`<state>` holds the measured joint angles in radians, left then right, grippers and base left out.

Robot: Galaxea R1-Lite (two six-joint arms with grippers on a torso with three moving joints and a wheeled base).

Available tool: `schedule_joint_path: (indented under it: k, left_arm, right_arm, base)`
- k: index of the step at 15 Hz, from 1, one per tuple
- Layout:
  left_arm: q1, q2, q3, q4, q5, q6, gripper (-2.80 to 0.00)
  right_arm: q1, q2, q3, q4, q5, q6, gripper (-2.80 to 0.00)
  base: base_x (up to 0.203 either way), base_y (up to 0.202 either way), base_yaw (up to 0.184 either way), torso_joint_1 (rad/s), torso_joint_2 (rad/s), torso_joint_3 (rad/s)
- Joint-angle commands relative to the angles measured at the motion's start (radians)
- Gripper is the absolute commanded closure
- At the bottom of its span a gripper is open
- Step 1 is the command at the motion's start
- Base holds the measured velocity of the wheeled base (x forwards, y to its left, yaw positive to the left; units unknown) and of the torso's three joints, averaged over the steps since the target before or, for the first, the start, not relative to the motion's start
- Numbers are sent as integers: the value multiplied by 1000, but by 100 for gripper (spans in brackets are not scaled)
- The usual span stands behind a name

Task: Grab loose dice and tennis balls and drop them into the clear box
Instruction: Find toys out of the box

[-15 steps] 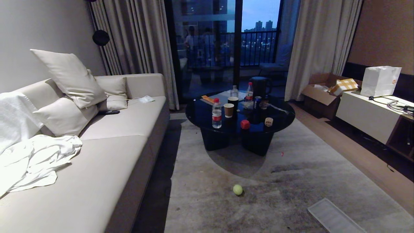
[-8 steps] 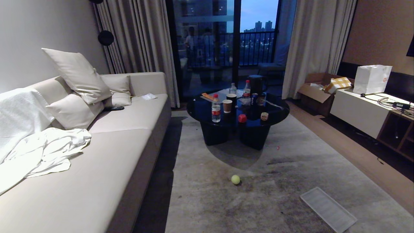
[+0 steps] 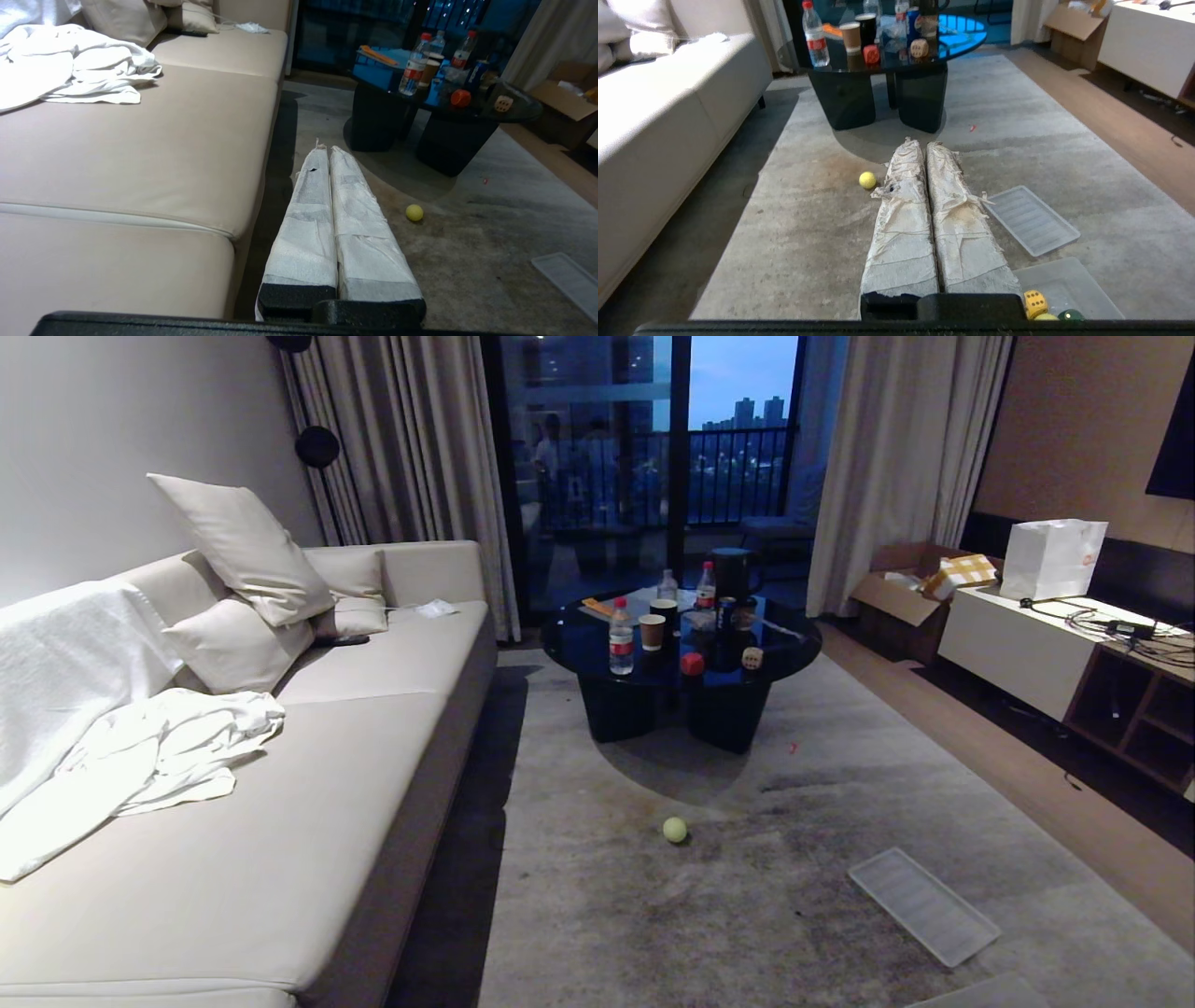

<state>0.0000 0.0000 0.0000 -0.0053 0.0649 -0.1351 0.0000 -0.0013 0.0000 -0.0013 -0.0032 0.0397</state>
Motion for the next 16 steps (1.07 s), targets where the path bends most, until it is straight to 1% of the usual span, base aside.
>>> schedule_joint_path:
  k: [1, 15, 16]
  left_arm:
    - [0, 0, 0, -1, 0, -1, 0]
    - [0, 2, 0, -2, 1, -8, 0]
    - [0, 0, 0, -2, 1, -8, 0]
  right_arm:
    - [0, 1, 0, 0, 0, 0, 0]
    - [1, 1, 2, 0, 0, 2, 0]
    - [1, 1, 0, 0, 0, 1, 0]
  base:
    - [0, 0, 0, 0, 0, 0]
    - [0, 0, 0, 0, 0, 0]
    - [118, 0, 1, 7, 2, 0]
